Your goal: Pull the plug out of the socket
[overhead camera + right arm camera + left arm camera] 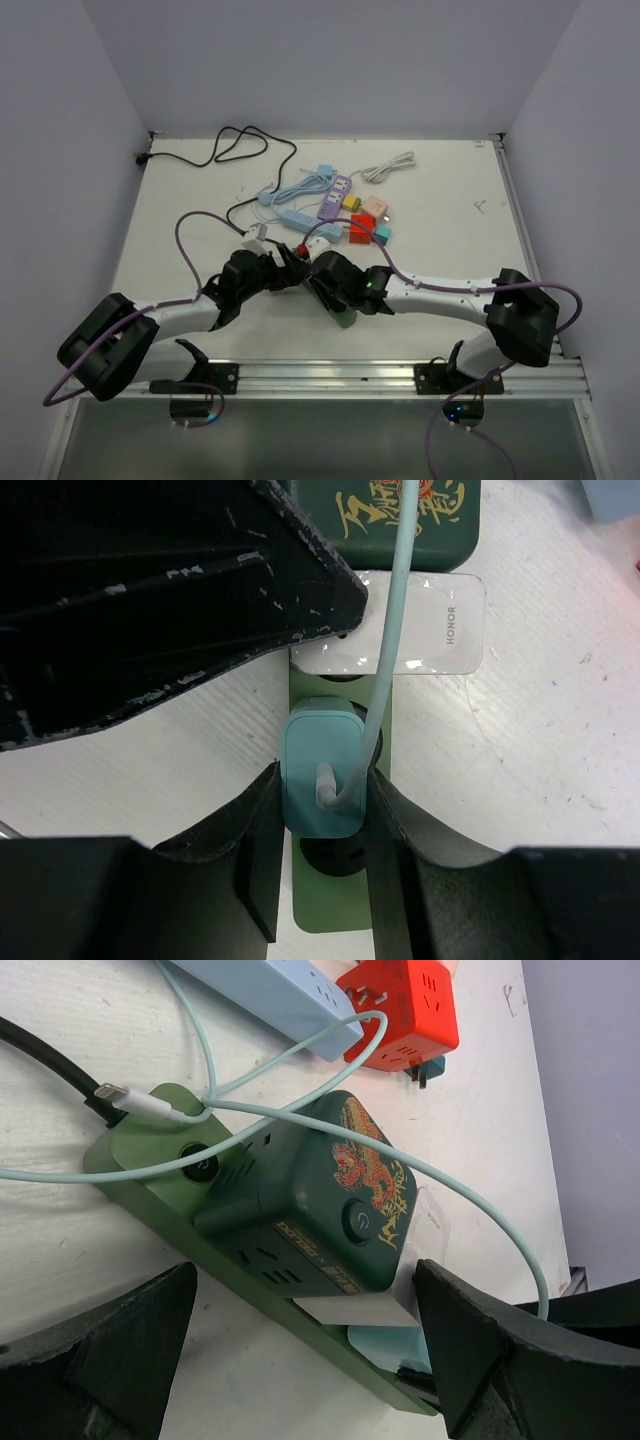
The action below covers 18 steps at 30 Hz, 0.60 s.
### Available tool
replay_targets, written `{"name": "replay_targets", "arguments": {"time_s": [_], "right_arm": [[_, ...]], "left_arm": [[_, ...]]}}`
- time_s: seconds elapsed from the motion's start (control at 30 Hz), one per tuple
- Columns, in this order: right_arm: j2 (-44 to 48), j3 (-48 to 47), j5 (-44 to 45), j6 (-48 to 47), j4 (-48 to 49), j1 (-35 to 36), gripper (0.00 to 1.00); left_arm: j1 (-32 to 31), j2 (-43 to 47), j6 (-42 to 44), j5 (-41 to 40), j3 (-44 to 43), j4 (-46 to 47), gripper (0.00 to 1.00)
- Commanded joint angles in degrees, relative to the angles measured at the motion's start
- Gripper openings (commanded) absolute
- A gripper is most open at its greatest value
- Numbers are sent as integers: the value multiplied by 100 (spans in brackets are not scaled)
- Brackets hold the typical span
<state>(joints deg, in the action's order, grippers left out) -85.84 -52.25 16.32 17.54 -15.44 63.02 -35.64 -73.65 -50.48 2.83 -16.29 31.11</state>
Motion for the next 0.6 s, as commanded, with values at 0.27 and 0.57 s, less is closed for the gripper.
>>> {"name": "replay_targets", "arguments": {"time_s": [0.27,0.57], "right_arm": [[639,-163,-830,355,884,-790,26],[937,179,-884,232,674,-1186,29]], "left_arm": [[48,-423,478,-591,329,-1705,91],[48,-229,521,-591,232,-1819,91]]}}
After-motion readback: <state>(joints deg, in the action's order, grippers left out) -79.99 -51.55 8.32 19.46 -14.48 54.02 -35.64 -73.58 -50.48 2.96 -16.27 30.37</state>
